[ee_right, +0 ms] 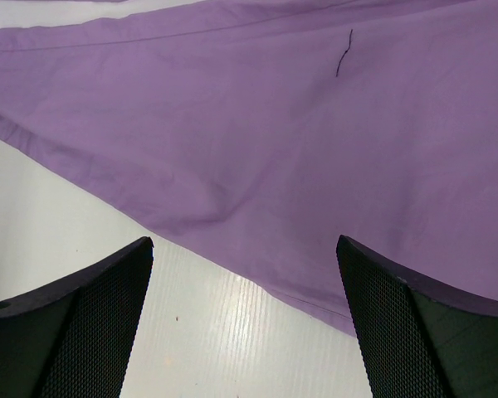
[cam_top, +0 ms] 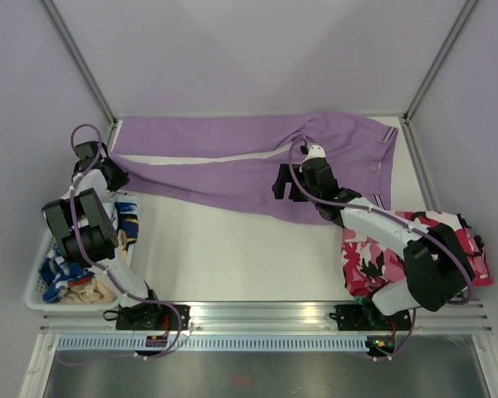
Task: Fold and stack the trousers
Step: Flatten the trousers out
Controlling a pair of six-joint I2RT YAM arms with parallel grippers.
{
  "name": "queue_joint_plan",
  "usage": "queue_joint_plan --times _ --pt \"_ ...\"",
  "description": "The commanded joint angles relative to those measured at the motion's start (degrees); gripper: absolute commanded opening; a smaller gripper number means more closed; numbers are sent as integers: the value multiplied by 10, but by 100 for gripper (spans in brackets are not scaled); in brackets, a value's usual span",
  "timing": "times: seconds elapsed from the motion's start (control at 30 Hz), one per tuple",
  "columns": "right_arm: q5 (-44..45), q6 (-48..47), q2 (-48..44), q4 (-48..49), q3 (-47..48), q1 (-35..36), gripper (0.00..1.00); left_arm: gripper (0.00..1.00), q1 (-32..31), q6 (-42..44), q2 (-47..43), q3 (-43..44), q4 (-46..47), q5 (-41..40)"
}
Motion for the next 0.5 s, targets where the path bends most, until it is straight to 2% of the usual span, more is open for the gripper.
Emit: queue_joint_plan --times 0.0,0.1,0.23,0.47 --pt "2 10 14 27 7 1 98 17 1 -14 43 -2 -34 38" --pt "2 10 22 28 12 1 98 17 -1 -23 58 12 -28 41" --pt "4 8 32 30 19 0 98 23 -6 -30 82 34 -26 51" --pt "1 4 59 31 35 1 98 24 -22 -50 106 62 -7 56"
